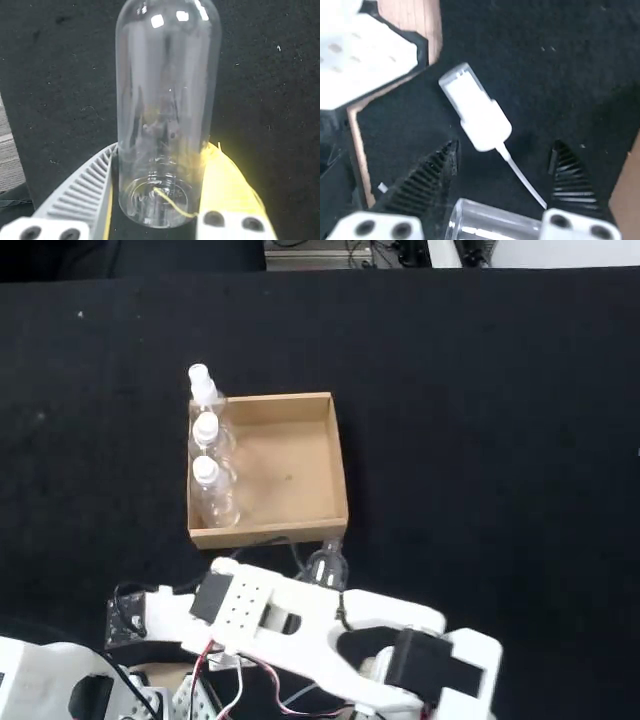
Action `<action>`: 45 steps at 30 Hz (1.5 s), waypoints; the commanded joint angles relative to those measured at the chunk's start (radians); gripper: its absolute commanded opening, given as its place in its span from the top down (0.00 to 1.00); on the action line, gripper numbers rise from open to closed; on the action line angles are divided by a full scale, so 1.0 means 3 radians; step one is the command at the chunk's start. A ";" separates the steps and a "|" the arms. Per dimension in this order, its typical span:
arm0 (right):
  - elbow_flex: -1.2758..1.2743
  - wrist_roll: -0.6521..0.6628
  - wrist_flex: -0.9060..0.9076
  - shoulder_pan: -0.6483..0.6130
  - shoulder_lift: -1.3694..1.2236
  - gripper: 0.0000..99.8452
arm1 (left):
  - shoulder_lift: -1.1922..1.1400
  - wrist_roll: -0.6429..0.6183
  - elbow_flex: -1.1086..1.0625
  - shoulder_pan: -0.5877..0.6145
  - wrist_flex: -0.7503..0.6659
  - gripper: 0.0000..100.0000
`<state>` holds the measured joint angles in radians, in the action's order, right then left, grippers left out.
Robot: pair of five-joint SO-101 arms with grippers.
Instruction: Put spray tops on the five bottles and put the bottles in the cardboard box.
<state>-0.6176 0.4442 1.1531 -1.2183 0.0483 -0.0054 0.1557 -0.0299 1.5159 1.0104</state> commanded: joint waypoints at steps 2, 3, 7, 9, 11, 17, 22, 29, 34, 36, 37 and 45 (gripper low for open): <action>0.0125 0.0020 -0.0235 -0.0051 -0.0100 0.73 | 0.0020 -0.0015 0.0222 0.0028 -0.0036 0.90; 0.0125 0.0020 -0.0271 -0.0051 -0.0115 0.73 | 0.0015 0.0005 0.0222 0.0028 -0.0036 0.90; 0.0110 0.0256 -0.0348 -0.0051 -0.0130 0.73 | -0.0005 0.0066 0.0217 0.0028 -0.0036 0.90; 0.0110 0.0368 -0.0348 -0.0051 -0.0151 0.73 | -0.0005 0.0066 0.0212 0.0028 -0.0036 0.90; 0.0110 0.0430 -0.0348 -0.0051 -0.0176 0.73 | -0.0005 0.0066 0.0212 0.0028 -0.0036 0.90; 0.0125 0.0644 -0.0389 -0.0056 -0.0284 0.74 | -0.0005 0.0066 0.0217 0.0028 -0.0036 0.90; 0.0110 0.0624 -0.0522 -0.0056 -0.0401 0.75 | -0.0005 0.0066 0.0217 0.0028 -0.0036 0.90; 0.0156 0.0619 -0.0501 -0.0005 -0.0299 0.93 | -0.0005 0.0066 0.0222 0.0028 -0.0041 0.90; 0.0151 0.0619 -0.0281 0.0194 -0.0003 0.91 | -0.0005 0.0066 0.0222 0.0028 -0.0041 0.90; 0.0141 0.0619 -0.0194 0.0261 0.0161 0.91 | -0.0005 0.0066 0.0222 0.0028 -0.0041 0.90; 0.0141 0.0619 -0.0133 0.0286 0.0248 0.91 | 0.0000 0.0066 0.0222 0.0028 -0.0041 0.90; 0.0156 0.0491 0.0307 0.0517 0.0882 0.91 | 0.0026 0.0066 0.0222 0.0028 -0.0041 0.90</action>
<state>-0.6084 0.6222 1.1914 -1.1185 0.1834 -0.0176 0.1665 -0.0299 1.5175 1.0104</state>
